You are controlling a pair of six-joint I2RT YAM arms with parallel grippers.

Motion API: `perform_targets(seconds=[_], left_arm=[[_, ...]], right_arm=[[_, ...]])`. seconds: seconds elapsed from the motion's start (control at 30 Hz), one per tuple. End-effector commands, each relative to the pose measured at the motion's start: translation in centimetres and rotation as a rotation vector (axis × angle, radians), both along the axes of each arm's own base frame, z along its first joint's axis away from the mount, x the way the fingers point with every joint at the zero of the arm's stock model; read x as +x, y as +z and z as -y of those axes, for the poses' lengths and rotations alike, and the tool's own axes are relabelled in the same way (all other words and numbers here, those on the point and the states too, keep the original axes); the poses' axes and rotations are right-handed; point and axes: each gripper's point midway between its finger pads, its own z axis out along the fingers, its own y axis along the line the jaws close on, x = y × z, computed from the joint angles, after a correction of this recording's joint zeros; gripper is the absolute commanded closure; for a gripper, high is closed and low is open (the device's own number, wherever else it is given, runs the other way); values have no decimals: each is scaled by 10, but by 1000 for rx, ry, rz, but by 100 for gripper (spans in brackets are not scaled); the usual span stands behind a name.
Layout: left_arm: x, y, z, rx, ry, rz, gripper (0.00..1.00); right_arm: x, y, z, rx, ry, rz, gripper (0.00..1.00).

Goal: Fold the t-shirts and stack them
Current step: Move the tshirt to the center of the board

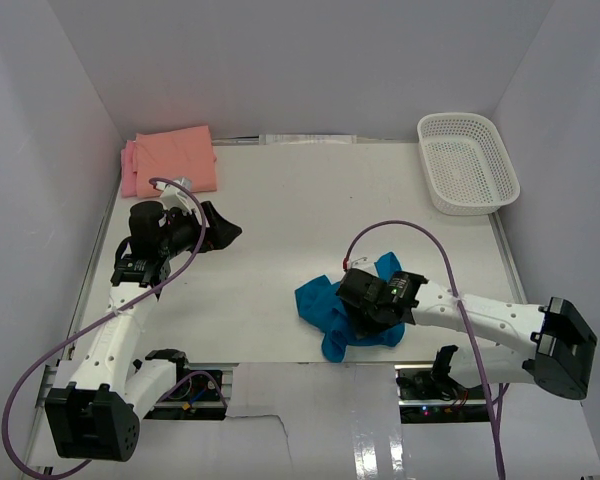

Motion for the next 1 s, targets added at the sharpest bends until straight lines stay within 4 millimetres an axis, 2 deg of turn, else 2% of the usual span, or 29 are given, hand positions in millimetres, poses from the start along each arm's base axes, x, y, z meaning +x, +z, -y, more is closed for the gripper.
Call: perform_targets(seconds=[0.0, 0.03, 0.13, 0.17, 0.23, 0.27, 0.3, 0.33, 0.43, 0.47, 0.53, 0.57, 0.6, 0.63, 0.67, 0.7, 0.73, 0.77, 0.8, 0.83, 0.87, 0.9, 0.93, 0.97], left_arm=[[0, 13, 0, 12, -6, 44, 2], [0, 13, 0, 13, -4, 44, 2], [0, 14, 0, 12, -4, 46, 2], [0, 14, 0, 14, -5, 46, 2], [0, 14, 0, 14, -3, 46, 2], [0, 14, 0, 15, -4, 47, 2], [-1, 15, -1, 16, -3, 50, 2], [0, 15, -1, 16, -1, 50, 2], [1, 16, -2, 19, 3, 53, 2], [2, 15, -3, 25, 10, 49, 2], [2, 14, -6, 34, 30, 45, 2], [4, 14, -9, 42, 49, 44, 2], [6, 11, -18, 65, 104, 30, 2], [7, 11, -24, 79, 138, 26, 2], [9, 12, -29, 89, 170, 23, 2], [10, 10, -37, 103, 223, 13, 2], [9, 11, -40, 106, 244, 16, 2], [9, 10, -42, 108, 256, 12, 2], [9, 13, -45, 111, 270, 19, 2], [8, 15, -45, 110, 273, 28, 2], [8, 15, -45, 110, 275, 30, 2], [7, 17, -46, 111, 278, 34, 2], [8, 17, -46, 110, 277, 34, 2], [8, 17, -46, 110, 278, 33, 2]], right_arm=[[0, -6, 10, -72, -61, 27, 34], [-1, -11, 12, -91, -61, 25, 36], [5, -14, 13, -120, -83, 56, 54], [10, -13, 14, -130, -89, 81, 68], [15, -11, 13, -142, -102, 105, 76], [22, -5, 11, -142, -109, 141, 88], [27, -1, 9, -143, -113, 160, 92], [32, 4, 5, -137, -104, 183, 92], [57, 37, -36, -25, -60, 267, 92], [70, 66, -61, 43, -8, 315, 92], [88, 96, -101, 129, 59, 365, 92], [85, 112, -124, 184, 157, 339, 92], [89, 155, -164, 319, 220, 356, 92], [83, 178, -185, 409, 292, 345, 92], [58, 199, -210, 545, 431, 275, 92], [46, 227, -218, 647, 484, 280, 92], [40, 241, -221, 711, 504, 294, 92], [30, 245, -217, 748, 518, 267, 92], [22, 242, -195, 752, 502, 271, 92], [19, 240, -182, 756, 483, 289, 92], [23, 233, -165, 739, 434, 318, 92], [20, 220, -134, 737, 350, 321, 92], [23, 208, -111, 700, 285, 324, 92], [38, 209, -82, 711, 183, 359, 92]])
